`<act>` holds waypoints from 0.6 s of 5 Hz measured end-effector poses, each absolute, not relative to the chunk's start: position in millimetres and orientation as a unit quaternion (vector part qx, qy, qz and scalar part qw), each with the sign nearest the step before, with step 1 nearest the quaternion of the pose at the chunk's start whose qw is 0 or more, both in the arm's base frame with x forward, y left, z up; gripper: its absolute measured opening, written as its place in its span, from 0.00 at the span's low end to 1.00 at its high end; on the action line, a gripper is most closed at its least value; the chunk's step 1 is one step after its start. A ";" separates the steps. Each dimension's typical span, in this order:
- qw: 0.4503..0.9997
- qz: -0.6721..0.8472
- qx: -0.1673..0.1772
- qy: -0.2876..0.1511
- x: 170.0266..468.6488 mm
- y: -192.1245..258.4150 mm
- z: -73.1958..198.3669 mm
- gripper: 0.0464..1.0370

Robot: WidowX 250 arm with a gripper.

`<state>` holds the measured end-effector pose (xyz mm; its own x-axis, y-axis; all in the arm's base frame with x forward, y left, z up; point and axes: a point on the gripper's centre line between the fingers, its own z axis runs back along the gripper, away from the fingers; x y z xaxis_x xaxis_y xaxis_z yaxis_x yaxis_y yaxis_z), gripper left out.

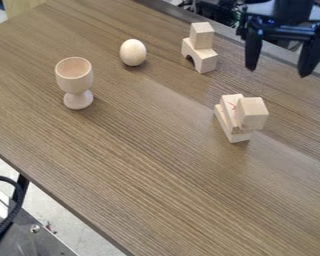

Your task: Put cube on the cube with a bow

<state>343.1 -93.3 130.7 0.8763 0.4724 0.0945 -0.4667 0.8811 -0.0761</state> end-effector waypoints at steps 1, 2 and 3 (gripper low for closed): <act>0.954 0.294 -0.014 -0.062 337.4 -91.6 115.9 0.96; 0.938 0.338 -0.023 -0.078 335.9 -92.1 113.9 0.96; 0.933 0.350 -0.031 -0.078 334.7 -94.2 108.9 0.96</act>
<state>334.7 -94.2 108.9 0.7426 0.6584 0.1226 -0.6487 0.7527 -0.1130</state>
